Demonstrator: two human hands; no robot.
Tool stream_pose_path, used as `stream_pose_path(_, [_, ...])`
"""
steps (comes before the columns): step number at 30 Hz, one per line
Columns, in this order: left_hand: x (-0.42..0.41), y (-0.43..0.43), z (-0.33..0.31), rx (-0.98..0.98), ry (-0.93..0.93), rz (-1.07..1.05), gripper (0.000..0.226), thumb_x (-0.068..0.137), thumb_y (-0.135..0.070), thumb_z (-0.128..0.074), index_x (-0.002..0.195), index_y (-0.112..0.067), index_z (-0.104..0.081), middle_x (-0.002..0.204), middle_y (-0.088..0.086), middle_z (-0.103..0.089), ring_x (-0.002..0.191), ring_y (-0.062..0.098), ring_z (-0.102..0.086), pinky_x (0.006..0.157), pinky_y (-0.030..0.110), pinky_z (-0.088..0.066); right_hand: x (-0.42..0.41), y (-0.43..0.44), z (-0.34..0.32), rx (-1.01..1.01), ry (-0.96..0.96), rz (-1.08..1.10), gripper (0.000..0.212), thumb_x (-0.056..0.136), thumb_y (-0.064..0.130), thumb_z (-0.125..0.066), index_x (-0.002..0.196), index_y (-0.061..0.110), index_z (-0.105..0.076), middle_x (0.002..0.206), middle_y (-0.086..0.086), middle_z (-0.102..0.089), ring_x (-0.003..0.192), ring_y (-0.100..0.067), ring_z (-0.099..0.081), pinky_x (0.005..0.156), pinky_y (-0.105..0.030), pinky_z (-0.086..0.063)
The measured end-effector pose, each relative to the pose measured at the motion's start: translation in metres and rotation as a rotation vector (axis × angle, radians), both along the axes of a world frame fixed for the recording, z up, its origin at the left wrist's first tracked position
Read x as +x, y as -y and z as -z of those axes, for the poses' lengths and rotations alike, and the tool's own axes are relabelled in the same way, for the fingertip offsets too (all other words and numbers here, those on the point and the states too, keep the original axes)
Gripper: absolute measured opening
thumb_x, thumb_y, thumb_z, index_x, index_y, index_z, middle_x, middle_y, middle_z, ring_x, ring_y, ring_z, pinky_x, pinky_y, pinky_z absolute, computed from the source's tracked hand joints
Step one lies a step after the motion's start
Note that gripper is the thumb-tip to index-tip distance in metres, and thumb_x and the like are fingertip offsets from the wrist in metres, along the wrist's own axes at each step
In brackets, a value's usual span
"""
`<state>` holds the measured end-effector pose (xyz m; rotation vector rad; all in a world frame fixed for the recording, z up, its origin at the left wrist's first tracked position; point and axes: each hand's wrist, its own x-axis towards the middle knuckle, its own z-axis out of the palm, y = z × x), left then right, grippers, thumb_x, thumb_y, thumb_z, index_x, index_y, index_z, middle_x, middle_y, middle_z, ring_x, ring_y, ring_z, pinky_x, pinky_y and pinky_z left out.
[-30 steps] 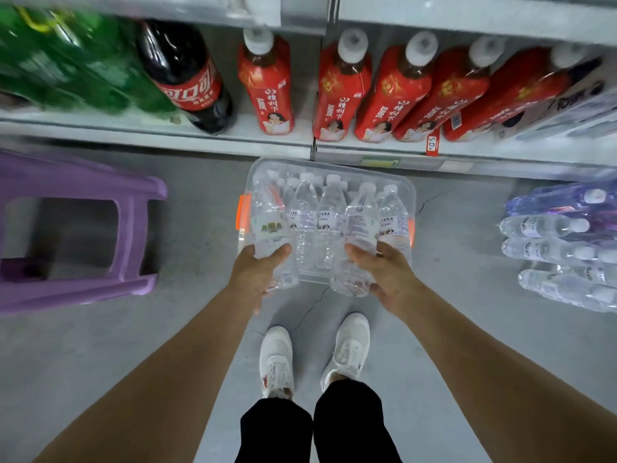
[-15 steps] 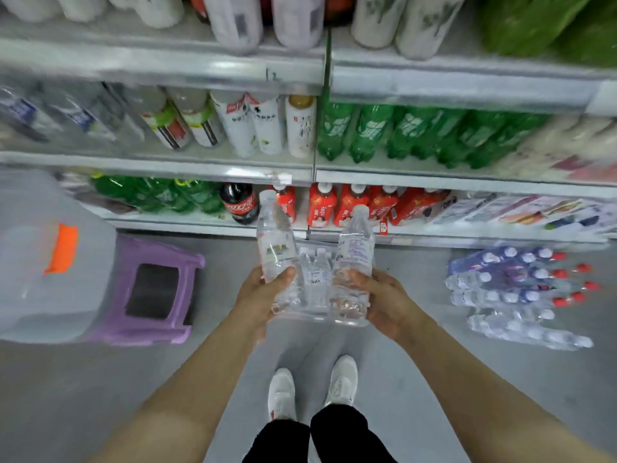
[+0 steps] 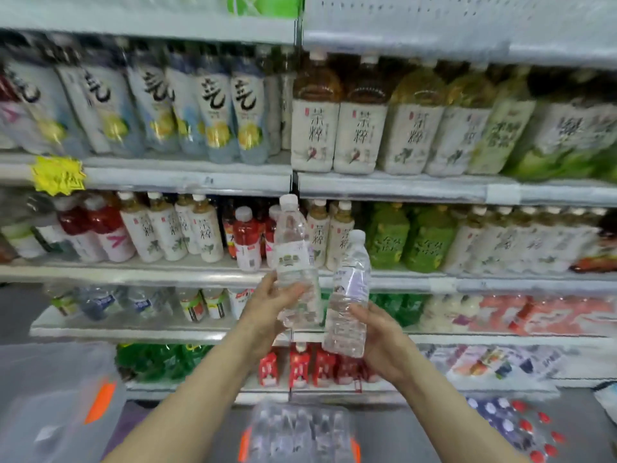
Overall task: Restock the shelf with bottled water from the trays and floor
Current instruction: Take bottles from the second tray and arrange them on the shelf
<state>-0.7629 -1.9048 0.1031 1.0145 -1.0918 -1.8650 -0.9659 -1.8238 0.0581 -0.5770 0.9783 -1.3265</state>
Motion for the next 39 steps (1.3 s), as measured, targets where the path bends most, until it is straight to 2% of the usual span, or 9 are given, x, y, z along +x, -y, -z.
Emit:
stream_pose_path(6, [-0.021,0.017,-0.094,-0.154,-0.256,0.034,0.079,0.07,-0.024,-0.086,0.139,-0.018,-0.048,0.127,0.012,-0.068,0.119,0.034,-0.064,0.101,0.066,-0.045,-0.02,0.018,-0.105,-0.162,-0.041,-0.021,0.064,0.075,0.032,-0.083,0.127,0.001,-0.063,0.121,-0.025,-0.061,0.098,-0.037,-0.063,0.088,-0.052,-0.053])
stream_pose_path(9, [-0.029,0.018,-0.139,-0.203,-0.349,0.06,0.039,0.086,-0.021,-0.071,0.123,-0.016,-0.062,0.12,0.011,-0.07,0.108,0.028,-0.069,0.088,0.052,-0.055,-0.027,0.025,-0.152,-0.257,-0.079,-0.001,0.079,0.071,0.039,-0.089,0.132,-0.002,-0.06,0.126,-0.029,-0.06,0.11,-0.044,-0.06,0.105,-0.065,-0.042])
stream_pose_path(11, [-0.035,0.015,-0.165,-0.226,-0.353,0.05,0.025,0.088,-0.025,-0.063,0.112,-0.015,-0.068,0.111,0.01,-0.072,0.098,0.025,-0.07,0.084,0.046,-0.055,-0.031,0.029,-0.183,-0.319,-0.1,0.011,0.079,0.055,0.041,-0.098,0.117,0.003,-0.069,0.115,-0.024,-0.065,0.099,-0.039,-0.065,0.094,-0.058,-0.053])
stream_pose_path(17, [-0.048,0.018,-0.216,-0.235,-0.366,-0.08,0.052,0.088,-0.035,-0.068,0.129,-0.005,-0.059,0.122,0.023,-0.067,0.1,0.032,-0.068,0.074,0.039,-0.062,-0.035,0.044,-0.262,-0.496,-0.143,-0.02,0.091,0.032,0.042,-0.103,0.108,0.005,-0.07,0.1,-0.018,-0.074,0.087,-0.032,-0.074,0.069,-0.043,-0.062])
stream_pose_path(23, [-0.044,0.031,-0.238,-0.372,-0.317,-0.117,0.071,0.063,-0.048,-0.085,0.122,-0.014,-0.064,0.107,0.012,-0.075,0.092,0.024,-0.074,0.073,0.039,-0.059,-0.04,0.073,-0.309,-0.582,-0.298,0.011,0.081,0.033,0.055,-0.1,0.098,0.014,-0.076,0.098,-0.008,-0.075,0.093,-0.027,-0.072,0.078,-0.044,-0.057])
stream_pose_path(26, [-0.035,0.044,-0.245,-0.402,-0.271,-0.135,0.108,0.037,-0.058,-0.096,0.13,-0.017,-0.06,0.113,0.01,-0.074,0.1,0.025,-0.073,0.074,0.04,-0.059,-0.035,0.09,-0.328,-0.637,-0.292,0.035,0.093,0.032,0.05,-0.101,0.111,0.009,-0.073,0.109,-0.01,-0.076,0.098,-0.022,-0.074,0.075,-0.035,-0.06])
stream_pose_path(30, [-0.016,0.06,-0.249,-0.406,-0.325,-0.146,0.108,0.042,-0.05,-0.097,0.134,-0.009,-0.056,0.101,0.008,-0.074,0.089,0.023,-0.073,0.067,0.038,-0.058,-0.027,0.117,-0.351,-0.679,-0.247,0.008,0.11,0.041,0.037,-0.103,0.133,-0.003,-0.059,0.121,-0.016,-0.07,0.112,-0.031,-0.069,0.093,-0.045,-0.057])
stream_pose_path(35, [0.012,0.091,-0.248,-0.484,-0.29,-0.179,0.098,0.046,-0.046,-0.095,0.131,-0.01,-0.061,0.107,0.009,-0.073,0.102,0.03,-0.069,0.085,0.046,-0.055,-0.017,0.161,-0.38,-0.736,-0.276,0.069,0.07,0.074,0.006,-0.082,0.137,0.003,-0.055,0.126,-0.017,-0.07,0.116,-0.035,-0.068,0.103,-0.054,-0.051])
stream_pose_path(39, [0.035,0.124,-0.252,-0.522,-0.258,-0.152,0.105,0.034,-0.049,-0.1,0.123,-0.005,-0.065,0.107,0.015,-0.073,0.1,0.033,-0.069,0.092,0.049,-0.053,0.002,0.206,-0.405,-0.733,-0.384,0.148,0.053,0.069,0.007,-0.08,0.12,0.009,-0.064,0.113,-0.007,-0.076,0.098,-0.018,-0.075,0.085,-0.034,-0.055])
